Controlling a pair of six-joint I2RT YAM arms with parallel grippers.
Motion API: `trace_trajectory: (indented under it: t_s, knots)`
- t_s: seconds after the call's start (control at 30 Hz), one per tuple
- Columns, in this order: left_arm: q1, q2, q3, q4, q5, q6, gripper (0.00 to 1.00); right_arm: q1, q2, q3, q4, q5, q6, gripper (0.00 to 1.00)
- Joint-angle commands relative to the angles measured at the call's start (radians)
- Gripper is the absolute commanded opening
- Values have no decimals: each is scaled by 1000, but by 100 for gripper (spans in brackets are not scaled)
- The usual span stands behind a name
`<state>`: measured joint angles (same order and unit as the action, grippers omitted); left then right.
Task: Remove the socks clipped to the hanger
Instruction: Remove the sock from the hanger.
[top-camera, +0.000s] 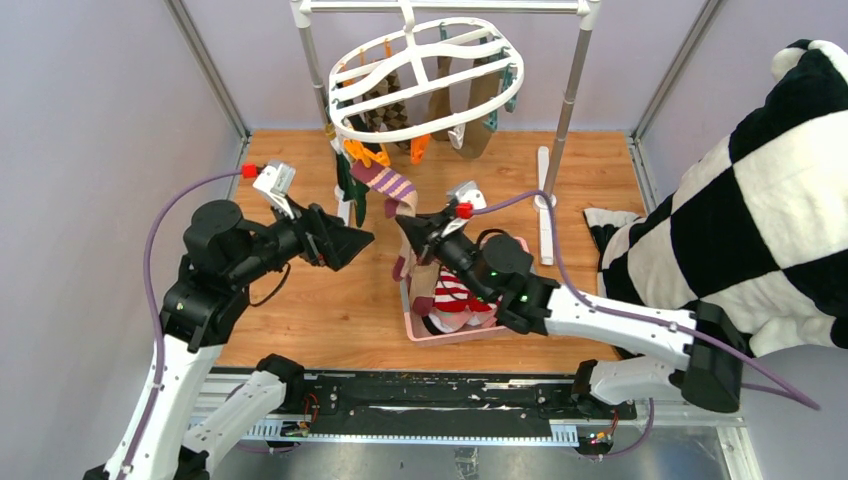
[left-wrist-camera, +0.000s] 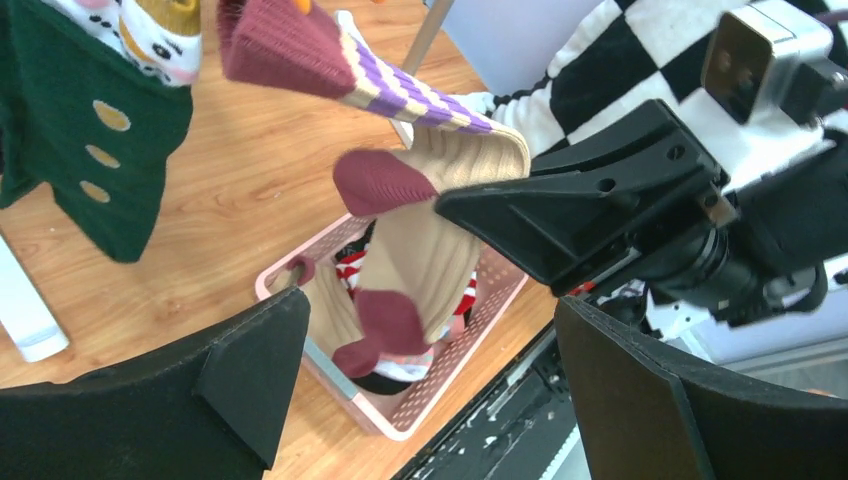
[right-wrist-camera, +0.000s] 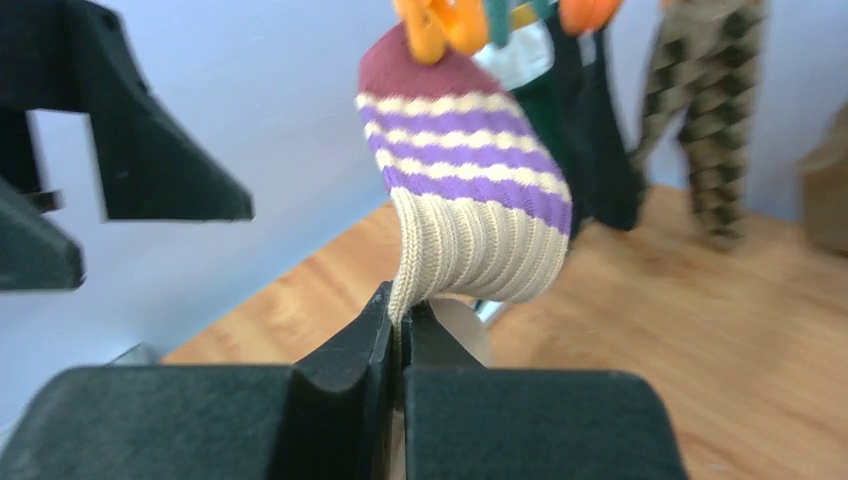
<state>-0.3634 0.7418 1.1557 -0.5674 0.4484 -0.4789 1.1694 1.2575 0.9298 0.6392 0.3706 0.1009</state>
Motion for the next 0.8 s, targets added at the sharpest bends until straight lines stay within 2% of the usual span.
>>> trace_trajectory:
  t_s: [0.0, 0.13, 0.33, 0.43, 0.67, 0.77]
  knots:
    - [-5, -46, -37, -86, 25, 105, 100, -72, -110, -107, -112, -460, 322, 0]
    - [-5, -41, -80, -65, 160, 153, 99, -111, -165, -159, -90, -678, 400, 0]
    - [-5, 4, -92, -60, 339, 170, 94, -115, -161, -160, 7, -835, 480, 0]
    - [-5, -5, -114, -60, 400, 173, 91, -117, -155, -161, 71, -883, 525, 0]
    - [-6, -46, -145, -71, 521, 165, 90, -119, -176, -177, 95, -913, 551, 0]
    - [-6, -36, -147, -72, 552, 160, 84, -119, -168, -177, 91, -907, 553, 0]
